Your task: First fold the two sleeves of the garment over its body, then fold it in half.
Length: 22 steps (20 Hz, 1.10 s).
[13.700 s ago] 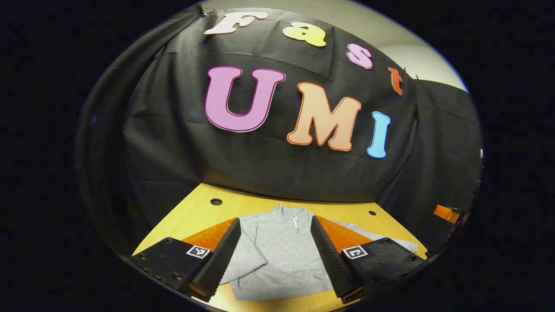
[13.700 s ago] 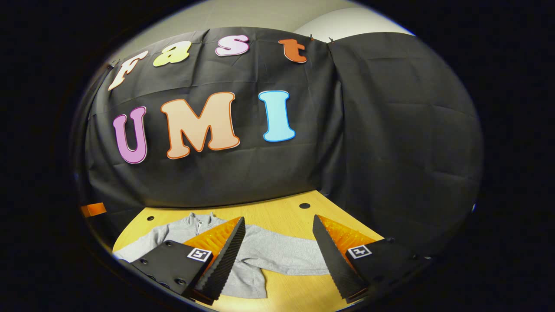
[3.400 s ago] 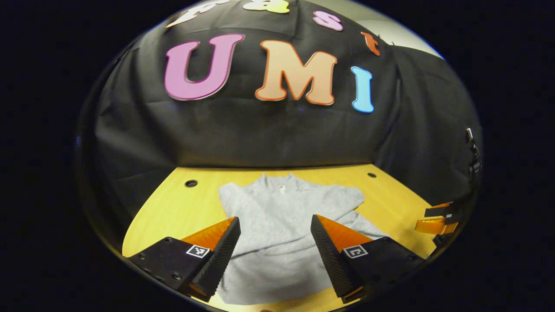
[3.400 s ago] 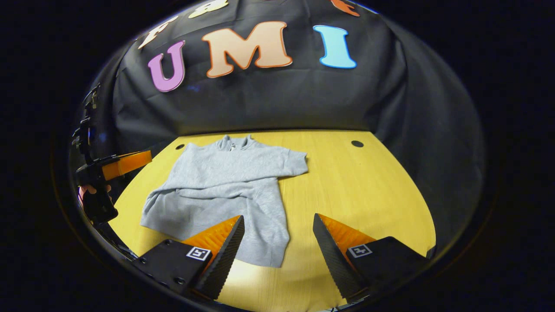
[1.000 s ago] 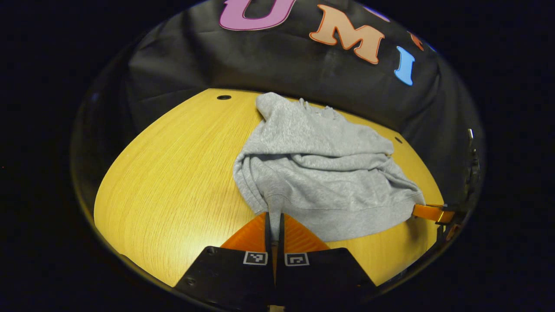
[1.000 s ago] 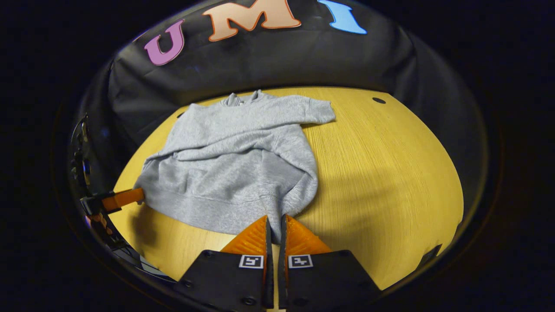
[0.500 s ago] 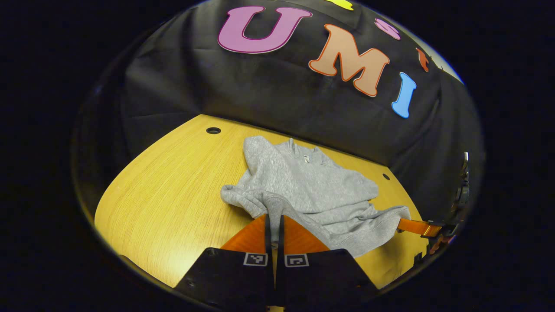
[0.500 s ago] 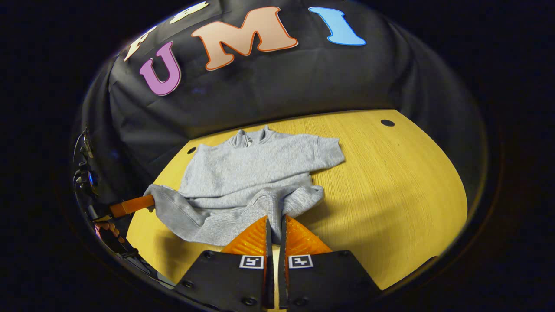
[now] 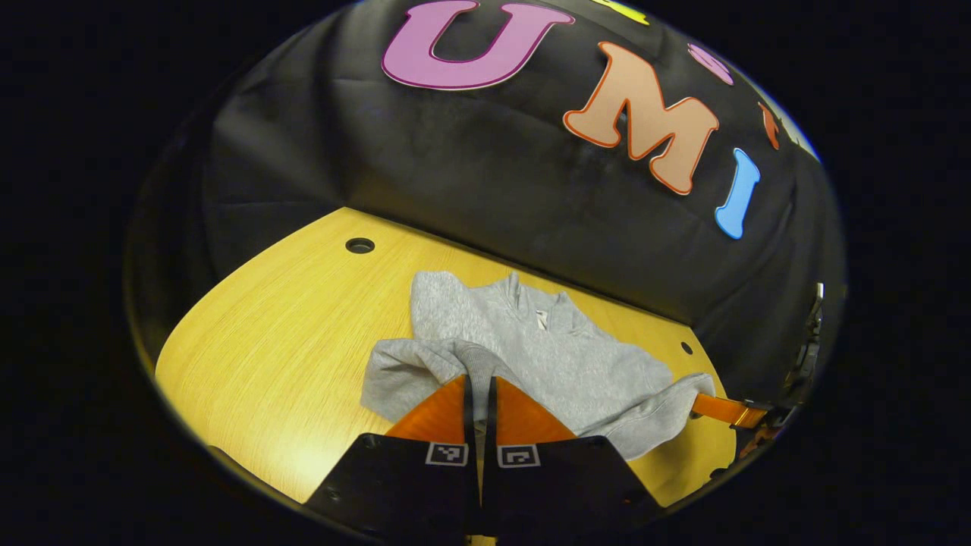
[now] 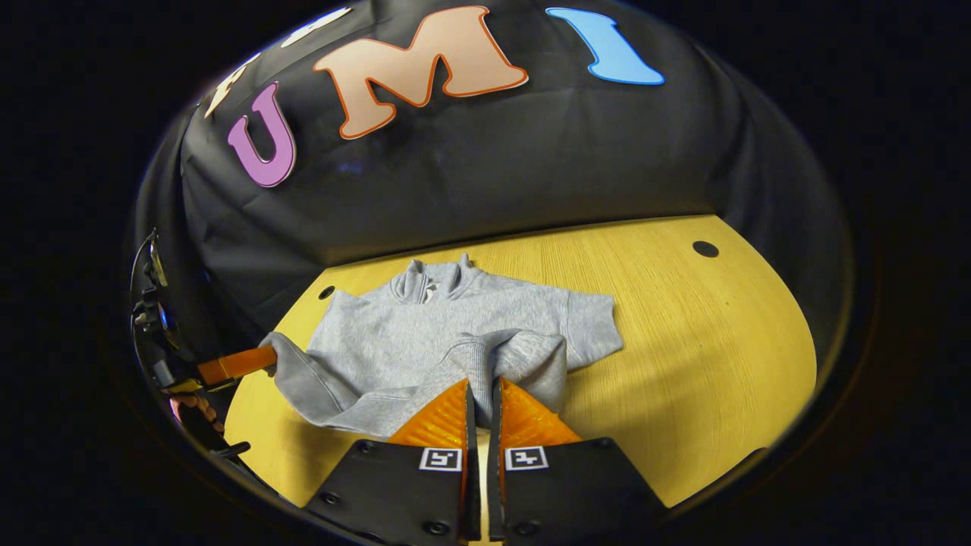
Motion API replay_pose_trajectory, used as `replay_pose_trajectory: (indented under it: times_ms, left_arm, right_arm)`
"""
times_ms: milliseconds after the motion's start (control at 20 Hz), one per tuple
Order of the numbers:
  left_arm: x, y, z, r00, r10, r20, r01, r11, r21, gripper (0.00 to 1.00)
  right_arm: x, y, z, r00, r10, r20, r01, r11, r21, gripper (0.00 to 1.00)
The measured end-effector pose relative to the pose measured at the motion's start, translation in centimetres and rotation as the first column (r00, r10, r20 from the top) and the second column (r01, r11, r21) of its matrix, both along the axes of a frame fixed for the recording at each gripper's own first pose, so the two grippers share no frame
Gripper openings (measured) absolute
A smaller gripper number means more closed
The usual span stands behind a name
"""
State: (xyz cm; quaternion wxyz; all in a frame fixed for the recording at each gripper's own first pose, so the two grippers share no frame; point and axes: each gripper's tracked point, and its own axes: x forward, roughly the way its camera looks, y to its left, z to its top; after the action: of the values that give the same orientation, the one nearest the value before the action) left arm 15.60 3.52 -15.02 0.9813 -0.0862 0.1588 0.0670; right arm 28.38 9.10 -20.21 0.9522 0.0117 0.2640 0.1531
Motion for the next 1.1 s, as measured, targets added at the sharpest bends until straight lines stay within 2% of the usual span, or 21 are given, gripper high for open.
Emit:
replay_pose_trajectory:
  times_ms: [150, 250, 450, 500, 550, 650, 750, 800, 850, 900, 950, 1000, 1050, 1100]
  left_arm:
    - [2.9, 0.3, -0.1, 1.000, 0.019, -0.014, -0.019, 1.000, 0.002, 0.00]
    - [5.7, 1.2, -1.8, 0.997, 0.051, -0.053, -0.050, 0.998, 0.032, 0.00]
    - [7.5, 2.1, -3.8, 0.992, 0.087, -0.090, -0.082, 0.995, 0.062, 0.00]
    - [7.5, 2.2, -4.4, 0.990, 0.098, -0.103, -0.091, 0.993, 0.069, 0.03]
    - [7.6, 2.2, -4.9, 0.988, 0.106, -0.116, -0.098, 0.992, 0.074, 0.00]
    - [8.0, 2.3, -5.5, 0.985, 0.115, -0.129, -0.105, 0.991, 0.083, 0.10]
    - [8.1, 2.3, -5.3, 0.986, 0.110, -0.125, -0.097, 0.990, 0.103, 0.11]
    - [8.1, 2.4, -5.0, 0.987, 0.107, -0.123, -0.093, 0.989, 0.114, 0.11]
    - [8.1, 2.2, -4.7, 0.988, 0.102, -0.118, -0.087, 0.989, 0.123, 0.14]
    - [8.2, 2.2, -4.3, 0.989, 0.093, -0.113, -0.078, 0.989, 0.126, 0.15]
    - [8.1, 1.9, -3.7, 0.991, 0.086, -0.101, -0.073, 0.990, 0.118, 0.26]
    - [7.8, 1.5, -2.1, 0.995, 0.077, -0.066, -0.070, 0.992, 0.102, 0.42]
    - [7.6, 1.3, -0.9, 0.996, 0.077, -0.036, -0.073, 0.993, 0.096, 0.69]
    - [7.3, 1.5, 0.4, 0.996, 0.089, -0.005, -0.088, 0.990, 0.110, 0.83]
  right_arm:
    - [3.1, 0.3, -1.0, 0.999, -0.012, -0.032, 0.012, 1.000, -0.007, 0.06]
    - [6.0, 0.7, -2.8, 0.999, -0.020, -0.050, 0.019, 1.000, -0.024, 0.06]
    - [7.1, 0.7, -5.0, 0.995, -0.037, -0.093, 0.034, 0.999, -0.040, 0.06]
    - [7.5, 0.9, -5.4, 0.994, -0.040, -0.101, 0.037, 0.999, -0.032, 0.08]
    - [7.9, 1.0, -5.7, 0.994, -0.039, -0.105, 0.037, 0.999, -0.020, 0.10]
    - [7.9, 0.6, -5.6, 0.993, -0.041, -0.114, 0.042, 0.999, 0.001, 0.22]
    - [8.0, 0.5, -5.1, 0.991, -0.041, -0.126, 0.046, 0.998, 0.035, 0.36]
    - [8.3, 0.5, -5.0, 0.991, -0.045, -0.123, 0.051, 0.997, 0.051, 0.36]
    - [8.6, 0.7, -4.5, 0.993, -0.042, -0.114, 0.050, 0.996, 0.071, 0.48]
    - [8.7, 0.6, -3.7, 0.995, -0.046, -0.089, 0.053, 0.995, 0.079, 0.55]
    - [9.0, 0.7, -2.4, 0.998, -0.042, -0.038, 0.045, 0.995, 0.087, 0.67]
    - [9.1, 0.8, -0.8, 0.999, -0.041, 0.015, 0.039, 0.994, 0.099, 0.72]
    - [8.9, 1.1, 0.5, 0.998, -0.035, 0.048, 0.029, 0.993, 0.115, 0.87]
    - [8.5, 1.4, 1.6, 0.997, -0.031, 0.075, 0.021, 0.992, 0.123, 0.98]
